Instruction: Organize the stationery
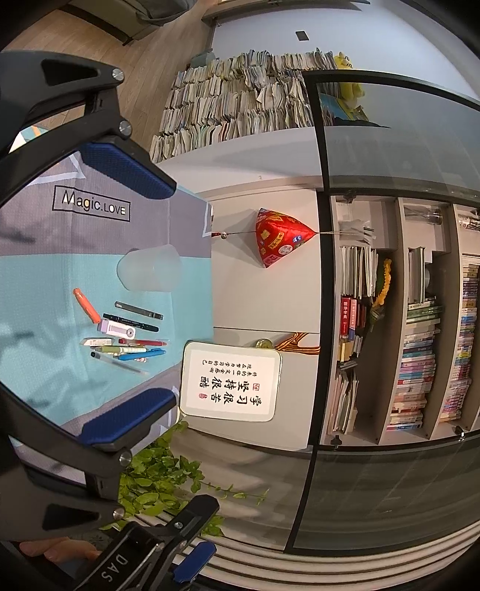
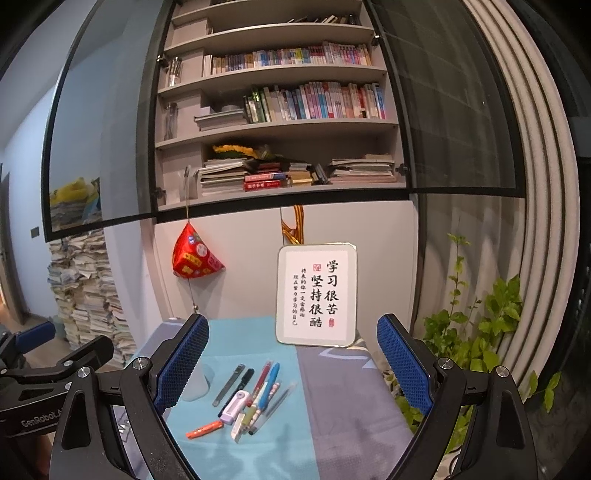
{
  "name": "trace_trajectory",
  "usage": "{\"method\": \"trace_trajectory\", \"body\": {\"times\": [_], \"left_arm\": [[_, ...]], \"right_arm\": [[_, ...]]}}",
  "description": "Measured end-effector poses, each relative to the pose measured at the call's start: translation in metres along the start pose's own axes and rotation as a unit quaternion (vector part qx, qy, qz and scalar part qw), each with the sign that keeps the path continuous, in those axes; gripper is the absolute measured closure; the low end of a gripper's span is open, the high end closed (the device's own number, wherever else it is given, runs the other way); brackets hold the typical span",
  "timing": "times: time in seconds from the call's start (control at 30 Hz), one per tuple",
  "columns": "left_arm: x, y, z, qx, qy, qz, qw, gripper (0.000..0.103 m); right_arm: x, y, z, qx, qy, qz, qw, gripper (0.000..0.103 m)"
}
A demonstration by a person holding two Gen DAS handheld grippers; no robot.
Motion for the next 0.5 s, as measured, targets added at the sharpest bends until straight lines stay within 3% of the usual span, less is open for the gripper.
{"method": "trace_trajectory", "body": {"times": [0.5], "left_arm": [[0.011, -0.005, -0.004, 0.004, 0.011, -0.002, 0.9999, 0.001]], "right_arm": [[0.010, -0.002, -0.010, 0.002, 0.016, -0.003, 1.000, 0.010]]}}
Point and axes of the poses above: each gripper's, at about its wrist camera, not at the fingertips, and x roughly the way its jaws point, y to its left, z to its top, the point moved 5 cm from there along x, roughly the way its jaws point, and after that the axes turned 14 degrees about -y, right-handed, at the moved point
